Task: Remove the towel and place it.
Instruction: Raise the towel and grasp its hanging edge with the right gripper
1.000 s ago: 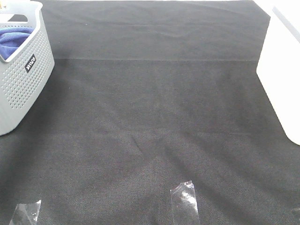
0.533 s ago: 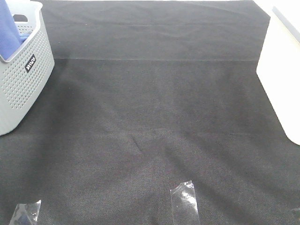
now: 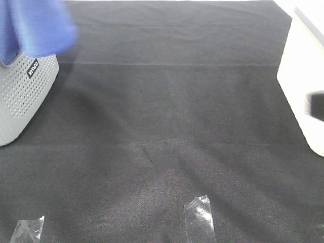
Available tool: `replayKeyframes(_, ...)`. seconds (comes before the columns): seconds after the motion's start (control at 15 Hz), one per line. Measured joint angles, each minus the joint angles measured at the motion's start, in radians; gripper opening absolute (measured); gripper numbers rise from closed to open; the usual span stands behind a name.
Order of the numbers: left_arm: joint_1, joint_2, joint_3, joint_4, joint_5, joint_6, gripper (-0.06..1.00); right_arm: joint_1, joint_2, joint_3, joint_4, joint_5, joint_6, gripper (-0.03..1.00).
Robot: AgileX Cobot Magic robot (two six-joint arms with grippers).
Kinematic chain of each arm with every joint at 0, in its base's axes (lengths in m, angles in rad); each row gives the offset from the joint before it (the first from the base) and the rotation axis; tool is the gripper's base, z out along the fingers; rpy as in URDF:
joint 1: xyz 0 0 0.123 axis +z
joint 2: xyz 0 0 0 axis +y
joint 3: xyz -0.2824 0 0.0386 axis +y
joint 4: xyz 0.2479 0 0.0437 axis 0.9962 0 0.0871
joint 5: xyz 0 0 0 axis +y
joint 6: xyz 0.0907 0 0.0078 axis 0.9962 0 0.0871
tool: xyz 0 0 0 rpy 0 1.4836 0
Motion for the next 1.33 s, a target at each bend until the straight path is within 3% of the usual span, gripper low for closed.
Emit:
replayKeyframes(0.27, -0.176, 0.000, 0.000, -0.001, -0.001, 0.000, 0.00, 0.000, 0.366, -0.001, 0.398, -0.002, -0.553, 0.76)
replayKeyframes(0.33, -0.235, 0.000, 0.000, -0.006, -0.001, 0.000, 0.00, 0.000, 0.489, -0.025, 0.503, 0.036, -0.705, 0.76)
replayKeyframes(0.47, -0.285, 0.000, 0.000, -0.013, -0.001, 0.001, 0.00, 0.000, 0.644, -0.102, 0.602, 0.143, -0.842, 0.76)
replayKeyframes(0.73, -0.318, 0.001, 0.000, -0.017, -0.001, 0.004, 0.00, 0.012, 0.894, -0.288, 0.659, 0.318, -0.887, 0.76)
replayKeyframes(0.87, -0.319, 0.004, 0.000, -0.021, -0.001, 0.004, 0.00, 0.069, 0.970, -0.357, 0.659, 0.341, -0.887, 0.76)
replayKeyframes(1.07, -0.319, 0.027, 0.000, -0.022, -0.001, 0.009, 0.00, 0.211, 1.064, -0.503, 0.650, 0.291, -0.869, 0.76)
replayKeyframes(1.33, -0.319, 0.051, 0.000, -0.024, -0.001, 0.053, 0.00, 0.285, 1.151, -0.642, 0.551, 0.250, -0.799, 0.76)
